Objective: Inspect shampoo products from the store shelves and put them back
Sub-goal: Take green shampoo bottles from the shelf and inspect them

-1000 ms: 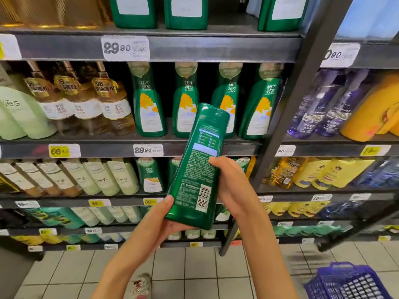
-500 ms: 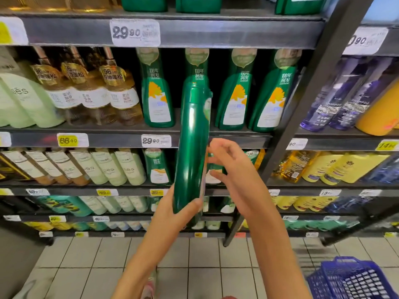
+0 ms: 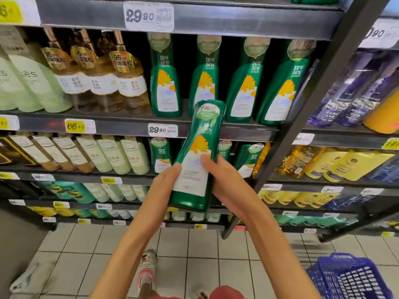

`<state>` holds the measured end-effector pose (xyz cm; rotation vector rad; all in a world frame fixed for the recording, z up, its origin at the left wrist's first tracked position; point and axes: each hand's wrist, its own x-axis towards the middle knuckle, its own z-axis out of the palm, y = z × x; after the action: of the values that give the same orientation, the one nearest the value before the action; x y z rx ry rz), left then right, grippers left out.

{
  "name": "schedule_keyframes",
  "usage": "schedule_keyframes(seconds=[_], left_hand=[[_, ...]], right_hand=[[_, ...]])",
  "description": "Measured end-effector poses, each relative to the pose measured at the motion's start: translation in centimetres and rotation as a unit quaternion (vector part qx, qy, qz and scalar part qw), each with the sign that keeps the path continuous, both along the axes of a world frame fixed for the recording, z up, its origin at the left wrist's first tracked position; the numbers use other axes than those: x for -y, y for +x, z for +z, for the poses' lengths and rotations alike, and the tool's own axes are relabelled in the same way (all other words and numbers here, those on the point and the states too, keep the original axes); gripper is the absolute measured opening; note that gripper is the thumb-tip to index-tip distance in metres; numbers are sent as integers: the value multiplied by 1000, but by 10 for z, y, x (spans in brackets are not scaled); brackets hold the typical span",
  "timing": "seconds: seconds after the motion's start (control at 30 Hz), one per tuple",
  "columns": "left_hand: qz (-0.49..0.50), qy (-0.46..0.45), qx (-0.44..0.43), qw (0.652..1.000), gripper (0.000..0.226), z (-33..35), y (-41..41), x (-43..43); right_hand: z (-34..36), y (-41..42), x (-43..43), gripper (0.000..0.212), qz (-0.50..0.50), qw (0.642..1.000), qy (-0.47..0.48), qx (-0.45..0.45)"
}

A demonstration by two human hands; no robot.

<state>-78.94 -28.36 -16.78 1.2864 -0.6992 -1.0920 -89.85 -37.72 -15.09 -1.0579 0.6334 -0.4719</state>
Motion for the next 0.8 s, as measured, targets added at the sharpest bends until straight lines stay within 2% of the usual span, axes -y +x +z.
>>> schedule_keyframes(seconds=[0.1,0.2,0.33,0.5,0.67,0.8], left_hand=[[15,-13,34,999,44,-3,-3,-5],[-4,-16,106,994,32,-11,-13,-11],[-72,-5,169,983,31,-20,-8,-9],[-99,-39,256,961,48,-25,-2,-4],[-68,-74,244,964,45,-31,-17,-16],[-88,-43,215,972,45,-28,-10,-25]], right_hand=[[-11,-12,-4,40,63,997,-23,-34],[-17,-23,-4,41,43,996,-54,-51],[-22,-36,-7,54,27,970,-214,-112],[-36,-42,-23,48,-26,975,-222,-6],[-45,-46,-30,53,-22,964,-266,-8],[-35,-50,-20,48,34,969,-244,-34]])
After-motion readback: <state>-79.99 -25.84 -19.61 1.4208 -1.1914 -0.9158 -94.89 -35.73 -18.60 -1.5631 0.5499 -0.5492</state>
